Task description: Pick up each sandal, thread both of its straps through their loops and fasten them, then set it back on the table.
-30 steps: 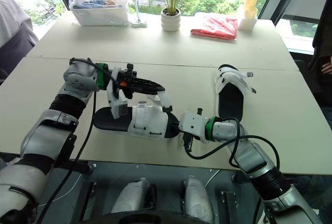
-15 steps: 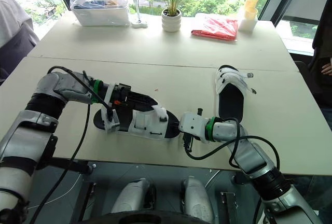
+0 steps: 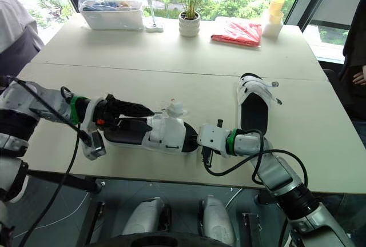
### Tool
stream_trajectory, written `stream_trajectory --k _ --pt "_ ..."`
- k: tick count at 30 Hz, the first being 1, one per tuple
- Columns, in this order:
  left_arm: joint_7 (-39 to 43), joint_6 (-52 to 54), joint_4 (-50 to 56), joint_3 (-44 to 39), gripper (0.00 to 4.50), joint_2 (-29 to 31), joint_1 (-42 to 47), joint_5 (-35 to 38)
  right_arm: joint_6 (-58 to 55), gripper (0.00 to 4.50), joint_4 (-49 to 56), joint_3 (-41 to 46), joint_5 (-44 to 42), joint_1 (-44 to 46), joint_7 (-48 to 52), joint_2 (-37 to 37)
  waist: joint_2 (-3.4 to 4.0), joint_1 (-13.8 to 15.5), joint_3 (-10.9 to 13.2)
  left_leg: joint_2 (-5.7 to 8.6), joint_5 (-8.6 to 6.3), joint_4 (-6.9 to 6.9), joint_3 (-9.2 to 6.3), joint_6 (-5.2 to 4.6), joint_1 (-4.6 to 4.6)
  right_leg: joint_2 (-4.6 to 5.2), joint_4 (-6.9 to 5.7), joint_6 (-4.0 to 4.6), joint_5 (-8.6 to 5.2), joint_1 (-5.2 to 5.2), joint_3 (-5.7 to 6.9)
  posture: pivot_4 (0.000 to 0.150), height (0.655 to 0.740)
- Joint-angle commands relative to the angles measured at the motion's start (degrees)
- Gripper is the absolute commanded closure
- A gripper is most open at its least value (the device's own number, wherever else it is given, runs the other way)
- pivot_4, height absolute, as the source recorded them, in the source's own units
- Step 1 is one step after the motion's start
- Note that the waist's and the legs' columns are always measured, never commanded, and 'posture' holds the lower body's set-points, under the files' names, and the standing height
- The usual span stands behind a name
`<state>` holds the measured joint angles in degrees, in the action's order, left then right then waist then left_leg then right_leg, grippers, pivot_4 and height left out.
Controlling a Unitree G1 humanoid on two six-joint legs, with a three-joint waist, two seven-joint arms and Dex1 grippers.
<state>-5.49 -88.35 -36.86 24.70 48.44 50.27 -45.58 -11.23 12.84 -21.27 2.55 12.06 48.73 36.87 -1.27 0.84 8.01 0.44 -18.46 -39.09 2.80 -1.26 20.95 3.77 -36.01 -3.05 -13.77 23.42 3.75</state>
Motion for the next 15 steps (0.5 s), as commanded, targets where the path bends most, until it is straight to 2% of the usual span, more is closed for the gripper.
stream_trajectory --k 1,3,4,6,12,15 --pt "22.36 22.35 -2.46 3.76 0.06 -3.67 -1.31 35.11 -2.58 4.5 -7.35 -5.84 3.5 -3.1 3.04 0.5 0.02 -0.08 -0.01 0.0 0.0 -0.01 0.0 0.0 -0.04 0.0 0.0 0.04 -0.03 -0.03 0.0 0.15 0.7241" --pt "36.71 38.47 2.36 1.52 0.06 -5.99 -3.35 51.91 -2.59 4.5 -7.27 -5.76 3.5 -3.18 3.13 0.56 0.01 -0.25 0.0 -0.02 0.0 -0.01 -0.01 0.0 -0.09 0.01 -0.03 0.0 -0.06 -0.04 0.03 0.15 0.7241" --pt "41.51 48.13 4.32 -0.45 0.06 -7.15 -3.61 56.88 -2.62 4.5 -7.17 -5.71 3.47 -3.28 3.13 0.62 0.05 -0.3 0.03 -0.04 0.0 -0.01 -0.01 0.0 -0.06 0.01 -0.03 -0.01 -0.05 -0.02 0.05 0.15 0.7241" --pt "48.99 74.14 7.09 -3.93 0.06 -9.36 -2.62 67.06 -2.76 4.5 -6.95 -5.63 3.43 -3.43 3.16 0.77 0.06 -0.31 0.03 -0.05 -0.01 0.0 -0.01 -0.01 -0.01 0.01 -0.04 -0.04 -0.04 0.04 0.06 0.15 0.7241" --pt "55.85 140.77 9.3 -10.57 0.06 -10.73 4.27 86.54 -3.17 4.5 -6.43 -5.53 3.5 -3.71 2.94 0.91 -0.04 -0.5 0.02 -0.03 -0.03 -0.05 -0.09 -0.07 0.05 -0.11 -0.04 -0.33 -0.04 0.0 0.13 0.15 0.7241" --pt "57.35 163.58 6.84 -14.79 0.06 -10.86 8.34 92.5 -3.44 4.5 -6.09 -5.37 3.46 -3.98 2.78 0.98 -0.13 -0.57 0.04 -0.03 -0.03 -0.07 -0.12 -0.07 0.07 -0.16 -0.04 -0.52 -0.15 -0.01 0.11 0.15 0.7241"
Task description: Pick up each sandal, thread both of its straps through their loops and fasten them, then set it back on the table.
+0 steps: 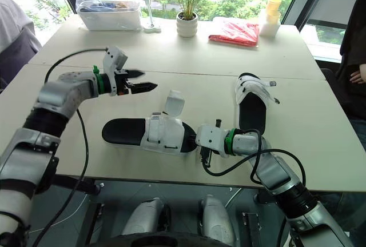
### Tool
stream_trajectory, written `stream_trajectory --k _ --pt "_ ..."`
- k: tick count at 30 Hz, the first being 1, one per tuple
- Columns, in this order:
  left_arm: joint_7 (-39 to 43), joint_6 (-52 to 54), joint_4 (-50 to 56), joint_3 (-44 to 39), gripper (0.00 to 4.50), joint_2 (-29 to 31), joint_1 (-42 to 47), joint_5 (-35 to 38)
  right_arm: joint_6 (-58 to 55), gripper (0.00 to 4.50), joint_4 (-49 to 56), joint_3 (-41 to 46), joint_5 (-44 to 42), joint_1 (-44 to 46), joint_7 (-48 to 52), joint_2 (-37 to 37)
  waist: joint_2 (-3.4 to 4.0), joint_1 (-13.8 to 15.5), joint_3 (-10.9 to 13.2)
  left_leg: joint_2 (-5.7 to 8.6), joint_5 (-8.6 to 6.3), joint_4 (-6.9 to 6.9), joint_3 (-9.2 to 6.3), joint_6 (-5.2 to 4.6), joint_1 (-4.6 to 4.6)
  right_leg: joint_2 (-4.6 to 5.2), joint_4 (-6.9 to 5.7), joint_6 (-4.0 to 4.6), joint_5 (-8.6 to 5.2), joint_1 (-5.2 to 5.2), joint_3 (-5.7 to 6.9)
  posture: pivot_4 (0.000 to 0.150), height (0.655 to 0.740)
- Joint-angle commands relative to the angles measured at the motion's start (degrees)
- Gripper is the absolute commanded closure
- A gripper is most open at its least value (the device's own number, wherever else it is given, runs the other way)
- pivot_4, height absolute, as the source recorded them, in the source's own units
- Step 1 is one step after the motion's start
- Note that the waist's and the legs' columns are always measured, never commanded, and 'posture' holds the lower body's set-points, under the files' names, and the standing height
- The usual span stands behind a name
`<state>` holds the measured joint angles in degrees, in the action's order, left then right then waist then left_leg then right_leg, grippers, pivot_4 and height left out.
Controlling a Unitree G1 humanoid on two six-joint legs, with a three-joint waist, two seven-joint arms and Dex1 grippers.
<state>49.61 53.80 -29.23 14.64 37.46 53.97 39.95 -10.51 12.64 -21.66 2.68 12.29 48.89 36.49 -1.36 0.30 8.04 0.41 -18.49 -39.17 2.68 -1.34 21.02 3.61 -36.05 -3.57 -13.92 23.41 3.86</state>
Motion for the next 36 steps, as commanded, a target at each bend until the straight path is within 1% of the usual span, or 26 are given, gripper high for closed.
stream_trajectory --k 1,2,4,5,7,9,10,13,16,17,19,22,30,36 --pt "2.38 28.39 -3.58 -7.19 0.06 -0.3 6.76 8.53 -4.23 4.5 -5.82 -4.96 3.32 -4.28 2.59 1.37 -0.05 -0.03 0.02 0.0 0.0 0.0 -0.02 0.0 0.01 0.0 0.0 -0.11 -0.07 0.0 0.0 0.15 0.7241" --pt "2.13 34.1 -10.39 -9.15 0.06 -0.81 10.25 10.4 -4.26 4.5 -5.78 -4.96 3.33 -4.34 2.55 1.37 -0.06 -0.02 0.04 0.0 0.0 0.0 -0.03 0.0 0.01 -0.01 -0.01 -0.12 -0.08 0.01 -0.01 0.15 0.7241" --pt "-1.75 38.35 -24.0 -14.49 0.06 -2.47 15.88 10.42 -4.24 4.5 -5.7 -4.94 3.37 -4.52 2.48 1.38 -0.2 0.08 0.06 0.01 0.0 -0.02 -0.1 0.0 0.04 -0.04 -0.04 -0.14 -0.1 0.03 0.0 0.15 0.7241" --pt "-4.52 38.7 -27.64 -16.56 0.06 -3.3 17.06 8.77 -4.26 4.5 -5.66 -4.9 3.36 -4.57 2.46 1.36 -0.19 0.08 0.05 0.01 0.0 -0.03 -0.11 0.0 0.03 -0.04 -0.04 -0.17 -0.12 0.04 0.0 0.15 0.7241" --pt "-10.14 38.05 -30.44 -20.68 0.06 -5.09 17.41 5.7 -4.28 4.5 -5.6 -4.88 3.37 -4.63 2.44 1.35 -0.08 0.11 -0.02 0.03 0.0 -0.01 -0.12 0.01 0.01 0.0 -0.02 -0.19 -0.14 0.02 -0.02 0.15 0.7241" --pt "-14.69 38.44 -36.34 -25.18 0.06 -6.18 19.18 4.33 -4.28 4.5 -5.54 -4.88 3.4 -4.7 2.41 1.35 -0.09 0.17 -0.02 0.04 -0.02 0.01 -0.12 0.01 -0.05 0.08 -0.03 -0.04 -0.05 -0.03 -0.04 0.15 0.7241" --pt "-15.71 38.63 -38.03 -26.31 0.06 -6.51 19.8 4.41 -4.32 4.5 -5.43 -4.86 3.4 -4.78 2.39 1.37 -0.12 0.18 0.0 0.04 -0.02 0.01 -0.13 0.02 -0.03 0.1 -0.04 -0.02 -0.03 -0.01 -0.04 0.15 0.7241" --pt "-16.28 38.7 -39.66 -25.9 0.06 -7.73 20.95 6.74 -4.43 4.5 -5.15 -4.75 3.39 -5.01 2.29 1.49 -0.26 0.19 0.06 0.04 0.03 0.01 -0.14 0.14 0.13 0.14 -0.06 0.01 0.0 0.16 -0.04 0.15 0.7241" --pt "-17.9 38.7 -42.92 -26.3 0.06 -8.45 22.05 6.94 -4.63 4.5 -4.98 -4.6 3.34 -5.27 2.15 1.56 -0.26 0.25 0.06 0.04 0.17 0.02 -0.15 0.49 0.17 0.19 -0.06 0.09 0.04 0.21 -0.04 0.15 0.7241" --pt "-18.8 38.7 -41.89 -26.6 0.06 -8.82 21.43 6.86 -4.65 4.5 -4.96 -4.58 3.34 -5.31 2.12 1.56 -0.24 0.24 0.05 0.04 0.14 0.03 -0.15 0.52 0.17 0.2 -0.05 0.11 0.06 0.22 -0.04 0.15 0.7241" --pt "-21.25 38.7 -41.12 -29.87 0.06 -9.55 20.65 5.73 -4.59 4.5 -4.93 -4.61 3.42 -5.3 2.07 1.55 -0.16 0.25 0.03 0.04 0.04 0.06 -0.14 0.61 0.16 0.22 -0.05 0.14 0.06 0.24 -0.04 0.15 0.7241" --pt "-23.25 38.7 -38.06 -32.01 0.06 -10.4 19.66 5.24 -4.52 4.5 -4.63 -4.65 3.58 -5.41 2.05 1.73 -0.16 0.26 0.03 0.04 0.0 0.11 -0.15 0.56 0.21 0.24 -0.06 0.2 0.09 0.31 -0.05 0.15 0.7241" --pt "-24.33 38.7 -41.43 -32.5 0.06 -9.92 20.79 7.32 -4.63 4.5 -4.17 -4.51 3.68 -5.96 1.79 1.98 -0.15 0.31 0.03 0.04 -0.02 0.15 -0.14 0.5 0.37 0.25 -0.06 0.37 0.08 0.53 -0.05 0.15 0.7241" --pt "-26.95 38.7 -42.76 -36.15 0.06 -11.42 19.5 7.21 -4.57 4.5 -4.16 -4.61 3.71 -6.03 1.69 1.84 -0.15 0.33 0.02 0.04 -0.02 0.17 -0.13 0.49 0.39 0.26 -0.06 0.44 0.04 0.57 -0.06 0.15 0.7241"
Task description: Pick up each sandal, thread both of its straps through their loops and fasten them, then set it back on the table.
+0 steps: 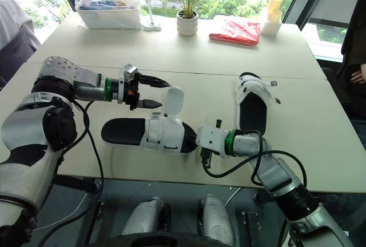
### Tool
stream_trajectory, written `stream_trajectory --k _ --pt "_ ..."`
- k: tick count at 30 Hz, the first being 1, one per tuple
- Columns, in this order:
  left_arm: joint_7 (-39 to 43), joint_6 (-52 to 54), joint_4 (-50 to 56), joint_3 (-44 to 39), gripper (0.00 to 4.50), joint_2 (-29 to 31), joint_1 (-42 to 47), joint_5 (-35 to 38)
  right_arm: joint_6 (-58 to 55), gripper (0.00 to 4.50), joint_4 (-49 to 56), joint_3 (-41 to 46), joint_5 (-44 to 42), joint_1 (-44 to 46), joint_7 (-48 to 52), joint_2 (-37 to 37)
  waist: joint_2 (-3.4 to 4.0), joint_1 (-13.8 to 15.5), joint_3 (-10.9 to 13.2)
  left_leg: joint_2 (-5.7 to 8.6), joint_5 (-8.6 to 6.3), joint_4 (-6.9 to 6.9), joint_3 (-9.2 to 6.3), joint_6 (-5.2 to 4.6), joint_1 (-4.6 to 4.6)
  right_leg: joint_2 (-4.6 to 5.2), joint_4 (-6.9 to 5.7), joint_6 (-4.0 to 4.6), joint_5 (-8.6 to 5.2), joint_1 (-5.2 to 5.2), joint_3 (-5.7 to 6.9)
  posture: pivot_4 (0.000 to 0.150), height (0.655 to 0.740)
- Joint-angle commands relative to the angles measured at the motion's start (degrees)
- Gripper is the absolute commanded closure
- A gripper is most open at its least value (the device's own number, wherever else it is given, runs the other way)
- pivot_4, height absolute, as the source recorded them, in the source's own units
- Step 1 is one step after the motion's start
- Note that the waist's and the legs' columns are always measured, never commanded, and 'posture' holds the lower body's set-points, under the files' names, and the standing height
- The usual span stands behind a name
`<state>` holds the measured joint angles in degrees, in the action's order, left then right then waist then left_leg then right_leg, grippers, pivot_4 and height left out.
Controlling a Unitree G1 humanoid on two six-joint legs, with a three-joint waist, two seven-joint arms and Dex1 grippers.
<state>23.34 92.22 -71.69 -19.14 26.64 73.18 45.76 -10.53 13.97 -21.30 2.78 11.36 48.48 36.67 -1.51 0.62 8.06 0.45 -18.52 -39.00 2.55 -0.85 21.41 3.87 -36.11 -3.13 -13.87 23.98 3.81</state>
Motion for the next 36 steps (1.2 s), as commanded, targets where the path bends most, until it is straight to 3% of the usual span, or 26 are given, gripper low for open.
stream_trajectory --k 1,7,20,23,30,33,34,36 --pt "-1.23 0.28 0.18 -3.41 0.06 -1.14 0.02 1.4 -4.53 4.5 -5.51 -4.97 3.6 -5.1 2.12 1.67 0.0 0.01 0.0 0.0 0.0 0.0 0.0 0.0 0.0 0.0 0.0 0.0 0.0 0.0 0.0 0.15 0.7241" --pt "-5.56 -1.27 2.55 -9.64 0.06 -4.72 -1.51 0.15 -4.47 4.5 -5.64 -4.89 3.65 -5.29 2.13 1.67 0.02 0.04 -0.02 0.0 0.0 0.0 0.01 0.0 0.0 0.0 0.0 -0.02 0.02 0.0 0.0 0.15 0.7241" --pt "-8.79 -1.57 12.18 -13.23 0.06 -10.0 -4.93 -2.02 -4.61 4.5 -5.29 -4.68 3.86 -5.48 1.89 1.56 0.1 0.05 -0.06 0.0 -0.03 0.02 0.03 0.09 0.0 0.0 0.0 -0.15 0.09 0.0 0.0 0.15 0.7241" --pt "-9.53 -2.42 12.53 -15.12 0.92 -10.73 -5.2 -1.71 -4.75 4.5 -5.16 -4.61 3.87 -5.52 1.76 1.52 0.12 0.05 -0.05 0.0 -0.03 0.02 0.03 0.1 0.02 0.0 0.0 -0.16 0.1 0.02 0.0 0.15 0.7241" --pt "-7.39 -3.33 16.27 -14.06 4.34 -11.17 -6.17 -2.4 -5.15 4.5 -4.88 -4.45 3.82 -5.68 1.44 1.44 0.14 0.04 -0.05 0.0 0.0 0.03 0.03 0.17 0.02 0.0 0.0 -0.17 0.1 0.03 0.0 0.15 0.7241" --pt "-3.3 -3.8 20.23 -11.25 4.45 -10.9 -6.97 -2.13 -5.11 4.5 -4.92 -4.45 3.82 -5.64 1.45 1.47 0.18 0.03 -0.04 0.0 0.05 0.03 0.04 0.26 0.02 0.0 0.0 -0.17 0.1 0.04 0.01 0.15 0.7241" --pt "0.99 -4.55 25.16 -6.73 4.45 -10.32 -8.48 -1.83 -5.1 4.5 -4.85 -4.42 3.8 -5.69 1.47 1.53 0.18 0.02 -0.04 0.0 0.06 0.03 0.04 0.28 0.03 0.01 0.0 -0.16 0.1 0.04 0.0 0.15 0.7241" --pt "16.37 -12.52 41.53 10.67 4.45 -5.91 -14.48 -3.89 -5.1 4.5 -4.89 -4.38 3.79 -5.65 1.51 1.58 0.24 -0.05 -0.02 0.0 0.11 0.04 0.04 0.37 0.03 0.01 0.01 -0.13 0.09 0.03 -0.01 0.15 0.7241"
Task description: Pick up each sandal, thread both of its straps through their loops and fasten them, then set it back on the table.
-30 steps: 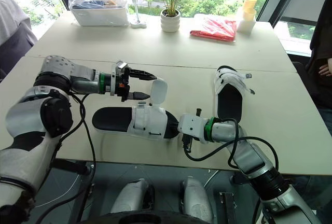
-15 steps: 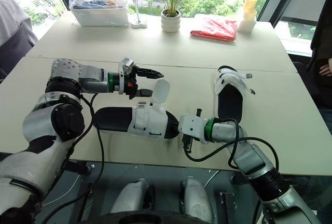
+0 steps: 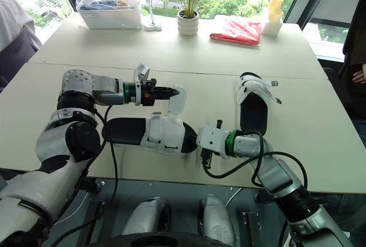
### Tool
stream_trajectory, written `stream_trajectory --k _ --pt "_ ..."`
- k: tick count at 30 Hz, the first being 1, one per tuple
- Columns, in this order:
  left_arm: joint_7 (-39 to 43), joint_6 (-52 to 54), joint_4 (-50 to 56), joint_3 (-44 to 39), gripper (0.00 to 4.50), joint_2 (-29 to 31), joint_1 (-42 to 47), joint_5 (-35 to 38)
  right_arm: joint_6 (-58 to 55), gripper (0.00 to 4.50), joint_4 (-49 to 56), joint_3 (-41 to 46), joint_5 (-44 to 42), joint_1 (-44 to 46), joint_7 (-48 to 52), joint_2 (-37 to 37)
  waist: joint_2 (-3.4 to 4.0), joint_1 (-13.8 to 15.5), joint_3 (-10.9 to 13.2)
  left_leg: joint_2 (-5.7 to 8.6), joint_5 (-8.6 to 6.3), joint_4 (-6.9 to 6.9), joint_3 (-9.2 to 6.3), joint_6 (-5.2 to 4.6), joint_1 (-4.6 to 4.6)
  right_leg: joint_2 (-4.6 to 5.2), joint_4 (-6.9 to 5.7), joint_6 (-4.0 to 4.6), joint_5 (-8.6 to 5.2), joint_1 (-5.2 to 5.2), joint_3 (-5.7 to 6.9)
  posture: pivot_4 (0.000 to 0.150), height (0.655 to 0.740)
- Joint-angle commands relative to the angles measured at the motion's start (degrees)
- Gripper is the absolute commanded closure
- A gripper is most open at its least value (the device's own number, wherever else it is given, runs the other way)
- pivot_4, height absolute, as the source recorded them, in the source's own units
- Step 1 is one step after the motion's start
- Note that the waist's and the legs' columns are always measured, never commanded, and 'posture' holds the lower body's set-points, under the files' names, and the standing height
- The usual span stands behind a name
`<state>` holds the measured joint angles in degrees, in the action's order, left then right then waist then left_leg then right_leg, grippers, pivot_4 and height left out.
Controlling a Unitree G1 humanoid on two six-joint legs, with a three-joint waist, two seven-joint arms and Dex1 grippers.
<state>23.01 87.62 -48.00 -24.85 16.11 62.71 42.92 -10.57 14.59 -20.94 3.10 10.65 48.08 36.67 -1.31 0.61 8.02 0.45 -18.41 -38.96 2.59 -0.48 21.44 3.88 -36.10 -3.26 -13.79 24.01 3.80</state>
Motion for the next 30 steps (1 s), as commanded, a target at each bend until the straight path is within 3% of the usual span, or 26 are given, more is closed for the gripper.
stream_trajectory --k 1,3,5,8,9,12,13,15,17,20,26,30 --pt "22.44 -11.58 23.58 22.67 4.45 6.58 -6.28 -2.18 -5.04 4.5 -5.44 -4.7 3.44 -5.01 1.92 1.66 0.12 -0.17 0.06 0.0 0.04 0.03 0.01 0.08 0.01 0.0 0.0 0.08 -0.03 0.01 -0.02 0.15 0.7241" --pt "32.14 -20.35 33.23 30.73 4.45 10.56 -10.21 -4.48 -5.04 4.5 -5.43 -4.64 3.43 -5.05 1.93 1.72 0.17 -0.15 0.02 0.0 0.08 0.17 0.09 0.14 0.01 0.02 0.03 0.33 -0.16 0.09 -0.09 0.15 0.7241" --pt "36.43 -28.99 38.51 33.36 4.45 12.12 -12.7 -6.91 -5.0 4.5 -5.37 -4.54 3.41 -5.22 1.94 1.82 0.21 0.06 0.0 0.0 0.07 0.27 0.08 0.14 -0.04 0.02 0.06 0.6 -0.32 0.09 -0.1 0.15 0.7241" --pt "39.66 -55.72 45.58 37.45 4.45 13.59 -17.64 -18.38 -5.03 4.5 -5.33 -4.43 3.45 -5.38 1.92 1.9 0.37 0.06 0.02 0.0 -0.12 0.28 0.09 -0.22 -0.03 0.06 0.1 0.61 -0.32 0.09 -0.1 0.15 0.7241" --pt "40.63 -69.28 46.55 39.2 4.45 14.64 -19.38 -24.12 -5.06 4.5 -5.3 -4.42 3.46 -5.43 1.92 1.94 0.4 0.07 0.03 0.0 -0.11 0.28 0.09 -0.25 -0.02 0.06 0.1 0.62 -0.32 0.09 -0.11 0.15 0.7241" --pt "40.32 -122.81 36.79 43.58 4.45 18.38 -21.42 -42.03 -4.89 4.5 -5.51 -4.46 3.5 -5.48 2.02 2.07 0.39 0.16 0.02 0.0 0.0 0.51 0.15 -0.36 -0.04 0.06 0.17 0.64 -0.33 0.2 -0.11 0.15 0.7241" --pt "39.25 -129.42 32.43 42.95 4.45 17.9 -21.11 -42.72 -4.78 4.5 -5.6 -4.49 3.52 -5.49 2.05 2.09 0.42 0.19 -0.01 0.0 0.04 0.66 0.19 -0.29 -0.06 0.07 0.25 0.68 -0.31 0.24 -0.11 0.15 0.7241" --pt "33.66 -153.36 19.84 42.23 4.45 19.02 -18.36 -52.25 -4.51 4.5 -5.94 -4.75 3.71 -5.21 2.13 1.94 0.44 0.18 -0.04 0.0 0.11 0.81 0.23 -0.25 -0.08 0.07 0.39 0.76 -0.26 0.23 -0.09 0.15 0.7241" --pt "30.17 -170.8 11.39 40.28 4.45 18.76 -15.73 -60.53 -4.47 4.5 -5.9 -4.85 3.77 -5.22 2.14 1.95 0.43 0.16 -0.05 -0.01 0.12 0.81 0.25 -0.27 -0.06 0.07 0.41 0.76 -0.25 0.25 -0.08 0.15 0.7241" --pt "22.96 -180.01 10.0 39.84 4.45 19.37 -14.36 -70.69 -4.56 4.5 -5.86 -4.93 3.8 -5.19 2.2 1.94 0.36 0.12 -0.1 -0.02 0.07 0.84 0.27 -0.37 -0.06 0.07 0.55 0.75 -0.24 0.2 -0.04 0.15 0.7241" --pt "6.7 -180.12 12.95 43.45 4.45 22.31 -16.7 -82.03 -4.51 4.5 -5.44 -5.01 4.01 -5.28 2.4 2.32 0.32 0.05 -0.12 -0.02 0.01 0.82 0.35 -0.51 -0.06 0.07 0.6 0.68 -0.21 0.11 0.0 0.15 0.7241" --pt "0.33 -180.12 11.28 45.08 4.45 24.41 -17.7 -88.11 -4.42 4.5 -5.53 -5.09 4.01 -5.16 2.44 2.32 0.28 0.12 -0.16 -0.03 0.01 0.82 0.35 -0.52 -0.09 0.07 0.56 0.49 -0.12 0.07 0.09 0.15 0.7241"
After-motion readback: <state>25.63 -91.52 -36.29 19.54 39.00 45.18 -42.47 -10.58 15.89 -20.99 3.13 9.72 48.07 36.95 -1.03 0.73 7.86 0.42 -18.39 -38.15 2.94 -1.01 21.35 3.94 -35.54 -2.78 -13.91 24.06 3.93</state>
